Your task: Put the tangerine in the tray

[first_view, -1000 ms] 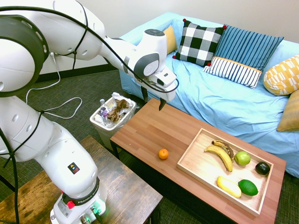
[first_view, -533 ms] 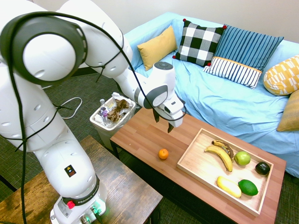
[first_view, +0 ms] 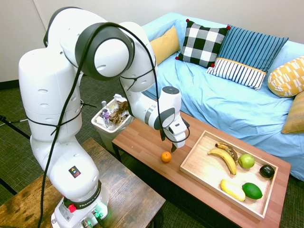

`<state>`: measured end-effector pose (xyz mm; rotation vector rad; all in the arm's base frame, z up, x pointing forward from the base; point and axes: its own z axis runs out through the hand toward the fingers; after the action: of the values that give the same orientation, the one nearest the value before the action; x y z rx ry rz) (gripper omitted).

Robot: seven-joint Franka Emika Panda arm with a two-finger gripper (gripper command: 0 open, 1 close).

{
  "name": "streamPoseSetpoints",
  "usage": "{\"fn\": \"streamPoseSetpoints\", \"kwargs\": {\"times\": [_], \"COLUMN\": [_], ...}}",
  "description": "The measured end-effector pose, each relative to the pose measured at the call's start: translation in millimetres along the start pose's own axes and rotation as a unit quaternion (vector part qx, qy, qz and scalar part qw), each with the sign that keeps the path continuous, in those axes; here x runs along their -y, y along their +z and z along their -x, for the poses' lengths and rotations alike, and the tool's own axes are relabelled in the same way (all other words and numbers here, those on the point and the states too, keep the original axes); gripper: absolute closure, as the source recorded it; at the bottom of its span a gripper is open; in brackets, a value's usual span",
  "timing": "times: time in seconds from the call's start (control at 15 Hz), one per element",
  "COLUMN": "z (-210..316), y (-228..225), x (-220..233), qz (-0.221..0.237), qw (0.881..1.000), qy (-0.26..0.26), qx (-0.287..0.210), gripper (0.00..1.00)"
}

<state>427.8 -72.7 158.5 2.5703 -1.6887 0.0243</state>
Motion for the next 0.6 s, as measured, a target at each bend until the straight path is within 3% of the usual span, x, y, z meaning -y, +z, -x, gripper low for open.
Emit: {"fn": "streamPoseSetpoints", "kwargs": {"times": [0.6], "z": [2], "y": [58], "x": [4], "qz": [0.027], "qw": [0.999], "qy": [0.017], "qx": [0.012], "gripper": [0.00]}}
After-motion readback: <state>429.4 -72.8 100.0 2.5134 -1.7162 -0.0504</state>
